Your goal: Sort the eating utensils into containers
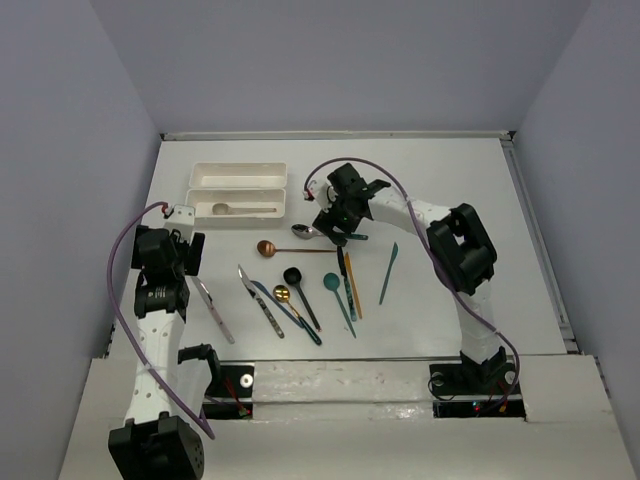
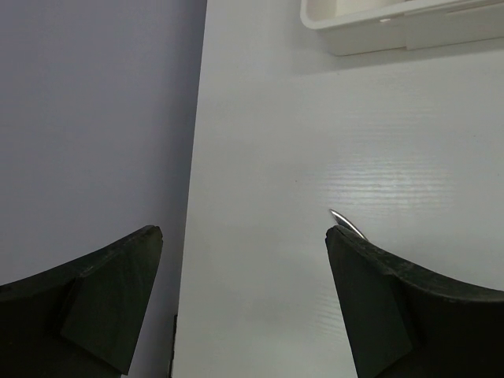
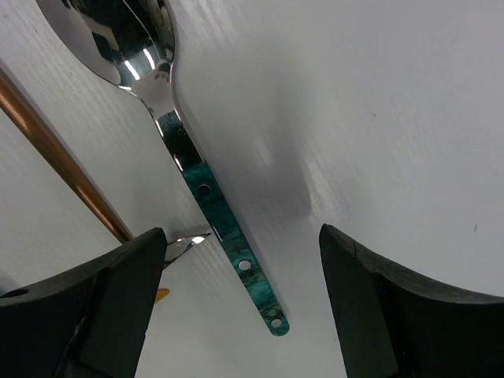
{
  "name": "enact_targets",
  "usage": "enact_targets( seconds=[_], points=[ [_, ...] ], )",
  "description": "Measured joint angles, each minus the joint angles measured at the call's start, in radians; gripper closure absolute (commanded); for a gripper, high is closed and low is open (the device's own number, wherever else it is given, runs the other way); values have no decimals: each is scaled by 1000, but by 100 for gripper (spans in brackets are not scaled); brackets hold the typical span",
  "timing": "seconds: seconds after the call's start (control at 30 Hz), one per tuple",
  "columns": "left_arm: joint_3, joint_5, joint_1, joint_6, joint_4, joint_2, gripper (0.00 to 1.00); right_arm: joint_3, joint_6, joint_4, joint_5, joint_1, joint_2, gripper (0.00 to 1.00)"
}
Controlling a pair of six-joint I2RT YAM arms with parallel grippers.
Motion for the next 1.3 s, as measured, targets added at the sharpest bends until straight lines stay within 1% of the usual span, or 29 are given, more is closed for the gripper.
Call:
enact_targets(
  seconds=[0.07, 0.17, 0.23, 0.37, 0.5, 0.57, 0.6, 0.63, 0.73, 0.83, 0.87, 1.1, 1.23, 1.3],
  points=[
    [0, 1, 0, 0, 2, 0, 1, 15, -1, -3, -10, 0, 0, 21],
    [0, 1, 0, -1, 3, 0, 1, 45, -1, -2, -13, 0, 9, 29],
    [0, 1, 0, -1, 4, 0, 1, 58, 0, -2, -9, 0, 21, 38],
    [0, 1, 0, -1, 5, 0, 1, 63, -4, 2, 3, 0, 59, 40],
    [0, -3, 0, -1, 8, 1, 1, 68, -13, 2, -2, 0, 63, 42],
    [0, -4, 0, 0, 8, 1, 1, 68, -17, 2, -6, 0, 63, 57],
    [0, -5, 0, 0, 9, 2, 1, 68, -21, 2, -6, 0, 63, 69],
    [0, -5, 0, 0, 10, 4, 1, 68, -27, 1, -5, 0, 63, 75],
    [0, -6, 0, 0, 15, 11, 1, 68, -44, 1, 16, 0, 63, 86],
    [0, -6, 0, 0, 15, 12, 1, 68, -59, 9, 63, 0, 65, 94],
    [0, -6, 0, 0, 16, 12, 1, 74, -64, 9, 87, 0, 68, 100],
    [-25, -7, 0, 1, 38, 12, 1, 101, -113, 18, 243, 1, 90, 100],
    [-33, -14, 0, 1, 43, 12, 1, 101, -106, 20, 311, 1, 83, 100],
    [-33, -15, 0, 1, 52, 12, 1, 102, -93, 23, 318, 1, 62, 100]
  ],
)
